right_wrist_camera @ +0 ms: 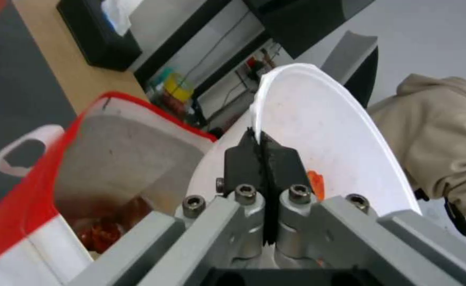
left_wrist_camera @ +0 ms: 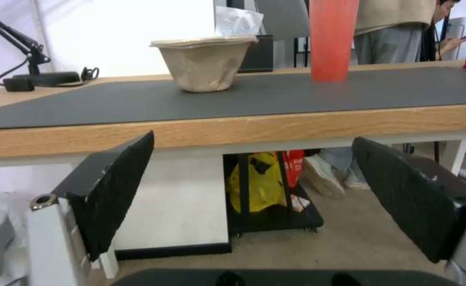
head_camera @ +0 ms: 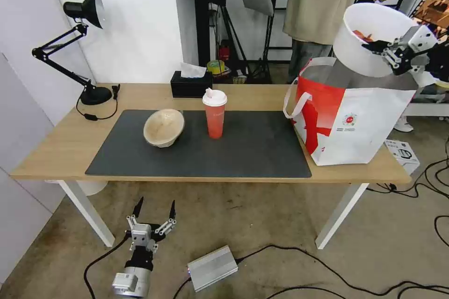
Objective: Pick up the trash from the table and place it into the takeout bag.
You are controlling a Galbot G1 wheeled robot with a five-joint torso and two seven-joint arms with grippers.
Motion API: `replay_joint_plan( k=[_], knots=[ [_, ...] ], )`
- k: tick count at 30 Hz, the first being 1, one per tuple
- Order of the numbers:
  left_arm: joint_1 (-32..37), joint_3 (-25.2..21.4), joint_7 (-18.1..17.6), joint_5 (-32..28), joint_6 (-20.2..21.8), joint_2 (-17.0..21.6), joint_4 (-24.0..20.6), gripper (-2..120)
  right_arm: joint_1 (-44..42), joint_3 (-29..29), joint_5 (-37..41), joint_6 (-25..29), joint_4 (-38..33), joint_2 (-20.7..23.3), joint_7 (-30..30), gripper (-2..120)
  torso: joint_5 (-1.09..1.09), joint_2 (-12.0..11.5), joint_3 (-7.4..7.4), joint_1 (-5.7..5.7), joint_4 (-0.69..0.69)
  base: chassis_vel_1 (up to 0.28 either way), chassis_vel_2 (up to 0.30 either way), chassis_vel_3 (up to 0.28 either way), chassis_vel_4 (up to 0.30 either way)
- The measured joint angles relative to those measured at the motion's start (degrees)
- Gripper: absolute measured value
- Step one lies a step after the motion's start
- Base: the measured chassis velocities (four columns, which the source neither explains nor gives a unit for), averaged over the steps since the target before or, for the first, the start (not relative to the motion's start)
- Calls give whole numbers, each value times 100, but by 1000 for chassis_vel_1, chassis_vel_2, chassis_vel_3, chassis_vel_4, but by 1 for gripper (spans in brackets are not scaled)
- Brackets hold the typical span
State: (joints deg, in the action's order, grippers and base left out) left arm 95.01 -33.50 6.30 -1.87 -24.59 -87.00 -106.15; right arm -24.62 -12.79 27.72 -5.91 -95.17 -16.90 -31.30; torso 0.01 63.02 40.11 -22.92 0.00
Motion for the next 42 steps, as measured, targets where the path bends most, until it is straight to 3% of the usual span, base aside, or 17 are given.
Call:
replay_joint_plan(
  k=[21, 28, 42],
  knots=[
    [20, -21, 5, -6, -84, 5, 78, 100, 76, 222, -595, 249, 551, -418, 102, 0, 0, 0, 0, 0, 0, 0, 0, 0, 0],
    [45, -43, 14, 11, -78, 2, 120, 100, 186, 374, -814, 402, 943, -788, 143, 0, -1, 0, 0, 0, 0, 0, 0, 0, 0],
    [-15, 24, 27, 104, -60, -77, 244, 100, 337, 492, -953, 521, 1208, -971, 195, 0, -1, 0, 0, 0, 0, 0, 0, 0, 0]
  ],
)
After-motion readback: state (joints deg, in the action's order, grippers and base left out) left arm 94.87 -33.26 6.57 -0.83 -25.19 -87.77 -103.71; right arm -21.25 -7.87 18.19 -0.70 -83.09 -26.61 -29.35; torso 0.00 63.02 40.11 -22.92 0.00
